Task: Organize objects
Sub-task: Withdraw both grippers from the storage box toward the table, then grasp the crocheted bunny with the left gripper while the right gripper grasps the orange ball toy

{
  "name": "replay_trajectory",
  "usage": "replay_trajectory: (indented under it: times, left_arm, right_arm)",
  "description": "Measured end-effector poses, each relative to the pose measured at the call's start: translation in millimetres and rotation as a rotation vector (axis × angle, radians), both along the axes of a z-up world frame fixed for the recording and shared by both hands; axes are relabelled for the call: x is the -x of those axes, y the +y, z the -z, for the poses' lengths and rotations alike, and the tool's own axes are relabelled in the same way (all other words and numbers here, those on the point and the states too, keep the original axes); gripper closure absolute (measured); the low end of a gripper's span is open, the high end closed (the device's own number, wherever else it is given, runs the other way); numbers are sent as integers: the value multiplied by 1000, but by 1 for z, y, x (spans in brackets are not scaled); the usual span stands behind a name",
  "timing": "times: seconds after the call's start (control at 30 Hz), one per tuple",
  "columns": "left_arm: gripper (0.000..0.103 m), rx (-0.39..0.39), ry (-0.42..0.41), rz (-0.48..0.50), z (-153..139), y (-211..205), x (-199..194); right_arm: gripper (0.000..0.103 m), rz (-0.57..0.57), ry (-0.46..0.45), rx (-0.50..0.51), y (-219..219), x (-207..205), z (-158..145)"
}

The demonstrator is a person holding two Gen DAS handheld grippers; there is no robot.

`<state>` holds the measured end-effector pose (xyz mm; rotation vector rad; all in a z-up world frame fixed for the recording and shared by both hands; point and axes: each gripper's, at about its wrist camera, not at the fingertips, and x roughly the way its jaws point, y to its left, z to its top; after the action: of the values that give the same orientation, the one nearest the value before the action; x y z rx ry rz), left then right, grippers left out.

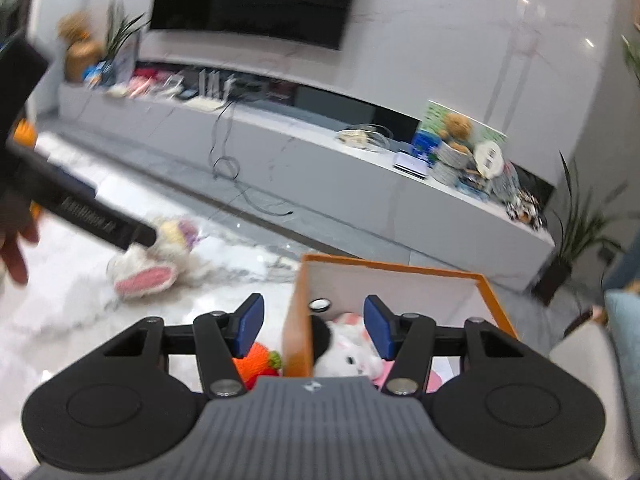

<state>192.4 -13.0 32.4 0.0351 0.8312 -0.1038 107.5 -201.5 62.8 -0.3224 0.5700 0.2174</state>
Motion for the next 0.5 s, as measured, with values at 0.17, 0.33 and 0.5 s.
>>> replay_trajectory:
  times: [0.17, 0.33, 0.5]
  left_arm:
    - [0, 10, 16, -8, 16, 18, -5]
    - [0, -8, 25, -1, 32, 26, -11]
    - [0, -26, 29, 19, 45, 30, -14]
  right_arm:
    - [47, -38, 13, 108, 33, 4, 23]
    - [50, -61, -9, 277, 67, 2, 52]
    - [51, -96, -34, 462, 95, 2, 85]
